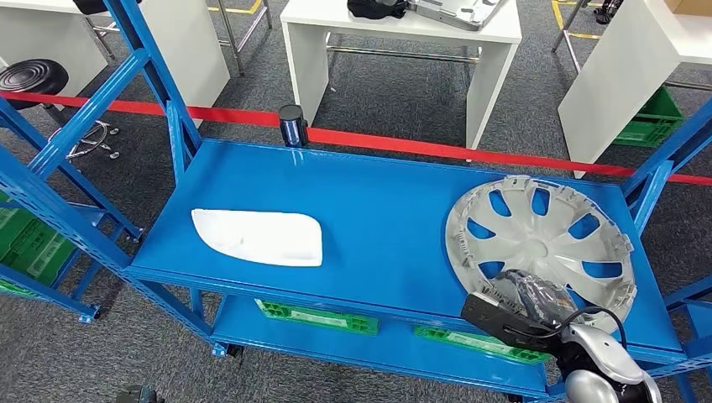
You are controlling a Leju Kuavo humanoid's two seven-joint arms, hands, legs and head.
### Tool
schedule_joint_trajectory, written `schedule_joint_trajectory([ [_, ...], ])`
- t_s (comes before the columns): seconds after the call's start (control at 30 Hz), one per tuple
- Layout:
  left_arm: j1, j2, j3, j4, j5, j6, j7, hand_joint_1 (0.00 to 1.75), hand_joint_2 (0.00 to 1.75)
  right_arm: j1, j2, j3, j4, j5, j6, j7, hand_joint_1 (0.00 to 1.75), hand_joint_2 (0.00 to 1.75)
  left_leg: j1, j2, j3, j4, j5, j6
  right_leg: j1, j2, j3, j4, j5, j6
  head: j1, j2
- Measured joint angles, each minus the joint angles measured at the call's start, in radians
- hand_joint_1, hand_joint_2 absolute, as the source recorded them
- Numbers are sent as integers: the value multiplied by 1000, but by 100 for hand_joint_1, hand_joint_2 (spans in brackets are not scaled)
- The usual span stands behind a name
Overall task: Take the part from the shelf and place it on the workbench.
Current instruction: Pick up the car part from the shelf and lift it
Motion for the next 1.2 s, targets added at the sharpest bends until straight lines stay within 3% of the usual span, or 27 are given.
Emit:
schedule_joint_trajectory([
  [0.03, 0, 0, 2, 3, 0, -1, -2, 0, 0, 1, 2, 0, 5, 9, 0, 1, 164, 175, 0, -1, 0, 1, -1, -1, -2, 0, 0, -2, 8, 8, 0, 0],
  [0.07, -1, 0, 4, 5, 0, -2, -4, 0, 0, 0, 5, 0, 9, 18, 0, 2, 161, 175, 1, -2, 0, 4, -3, -4, -5, -1, 22, -49, 31, 19, 0, 0],
  [0.13, -2, 1, 5, 10, 0, -6, -9, 0, 0, -3, 9, 0, 17, 33, -1, 4, 161, 175, 1, -3, -2, 17, -12, -14, -10, -2, 91, -188, 83, 33, 1, 0],
  [0.2, -4, 4, 6, 14, 0, -9, -14, 0, 0, -8, 14, 1, 24, 43, -2, 5, 161, 175, -2, -4, -8, 32, -22, -25, -9, -1, 128, -259, 104, 22, 1, 0],
  [0.27, -4, 7, 6, 17, 0, -9, -18, 0, 0, -12, 18, 1, 27, 48, -2, 5, 157, 175, -1, -3, -11, 38, -26, -31, -6, 2, 129, -260, 104, 3, 1, 0],
  [0.33, -5, 9, 6, 21, 0, -9, -21, 0, 0, -17, 22, 2, 30, 52, -2, 2, 146, 175, 4, -3, -18, 56, -40, -40, -7, 2, 131, -261, 105, -9, 0, 0],
  [0.4, -7, 13, 6, 27, 0, -8, -25, 0, 0, -22, 26, 2, 32, 60, -2, -1, 142, 175, 9, -3, -57, 141, -91, -52, -10, 1, 133, -262, 106, -16, -1, 0],
  [0.47, -8, 16, 6, 35, 0, -6, -29, 0, 0, -26, 32, 4, 37, 72, -2, -4, 156, 175, 14, -2, -121, 275, -150, -60, -9, 0, 133, -262, 105, -19, -1, 0],
  [0.5, -9, 18, 7, 41, 0, -4, -33, 0, 0, -29, 35, 5, 41, 79, -2, -7, 163, 175, 15, -2, -143, 320, -160, -61, -9, 0, 134, -262, 105, -19, -1, 0],
  [0.53, -9, 20, 7, 46, 0, -4, -38, 0, 0, -31, 38, 5, 44, 87, -2, -10, 169, 175, 17, -2, -147, 326, -151, -61, -8, 1, 134, -262, 105, -18, -1, 0],
  [0.57, -10, 22, 8, 50, 0, -5, -46, 0, 0, -32, 41, 6, 47, 93, -2, -14, 171, 175, 17, -2, -132, 293, -125, -59, -7, 1, 136, -262, 105, -18, -1, 0],
  [0.63, -13, 25, 8, 56, 1, -12, -64, 0, 0, -34, 46, 8, 49, 101, -2, -20, 169, 175, 16, -3, -63, 152, -60, -48, -6, 2, 139, -262, 105, -18, -1, 0],
  [0.7, -16, 29, 7, 61, 2, -19, -77, 0, 87, -35, 50, 10, 52, 105, -2, -20, 169, 175, 10, -2, -18, 56, -33, -39, -3, 2, 138, -263, 106, -13, -1, 0],
  [0.77, -17, 33, 7, 66, 2, -24, -90, 0, 175, -36, 52, 11, 54, 105, -2, -20, 168, 175, 3, -1, -14, 41, -33, -32, -2, 1, 136, -266, 108, -2, -1, 0],
  [0.87, -18, 36, 2, 73, -3, -23, -119, 0, 175, -33, 53, 9, 56, 104, -4, -23, 166, 175, 9, 0, 1, 16, -15, -15, -3, 0, 121, -238, 92, 7, 1, 0],
  [0.97, -18, 37, -9, 79, -18, -10, -135, 0, 175, -29, 54, 5, 56, 98, -5, -30, 166, 175, 7, 1, 4, 8, -7, -6, -3, 0, 34, -59, 15, -2, 3, 0],
  [1.03, -17, 38, -13, 82, -23, -6, -137, 0, 175, -25, 55, 2, 56, 84, -11, -40, 166, 175, 5, 0, 3, 9, -7, -6, -4, -1, -6, 17, 0, 4, 3, 0],
  [1.07, -16, 38, -14, 83, -24, -10, -138, 0, 175, -25, 57, 0, 56, 65, -19, -50, 166, 175, 5, 0, 3, 10, -8, -7, -5, -1, 0, -1, 14, 12, 3, 0],
  [1.13, -16, 38, -14, 84, -23, -22, -142, 0, 175, -26, 60, -9, 55, 7, -39, -79, 166, 175, 5, -1, 3, 17, -14, -13, -7, -2, 60, -132, 69, 28, 3, 0],
  [1.2, -16, 40, -14, 85, -18, -38, -147, 0, 175, -27, 65, -23, 54, -75, -55, -113, 166, 175, 2, -2, -3, 31, -24, -22, -7, -3, 113, -239, 104, 25, 3, 0],
])
